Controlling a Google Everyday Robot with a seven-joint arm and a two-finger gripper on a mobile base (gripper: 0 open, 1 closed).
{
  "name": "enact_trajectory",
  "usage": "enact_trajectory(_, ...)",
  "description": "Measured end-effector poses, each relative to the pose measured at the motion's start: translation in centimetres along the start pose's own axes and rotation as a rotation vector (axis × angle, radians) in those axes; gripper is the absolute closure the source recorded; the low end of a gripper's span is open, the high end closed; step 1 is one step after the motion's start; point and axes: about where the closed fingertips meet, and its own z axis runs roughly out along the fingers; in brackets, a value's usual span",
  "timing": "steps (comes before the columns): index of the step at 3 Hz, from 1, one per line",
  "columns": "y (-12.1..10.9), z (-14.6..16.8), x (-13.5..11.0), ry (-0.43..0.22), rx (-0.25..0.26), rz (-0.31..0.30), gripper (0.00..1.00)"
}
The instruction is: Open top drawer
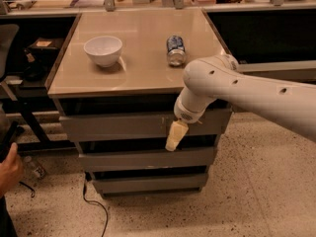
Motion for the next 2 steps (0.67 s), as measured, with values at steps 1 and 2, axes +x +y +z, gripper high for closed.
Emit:
enact_trajectory(1,-1.0,1.3,-0.7,0.000,0.001,-0.014,0.00)
enact_trajectory(2,-0.8,2.6,-0.8,0.004,-0.018,-0.021,0.00)
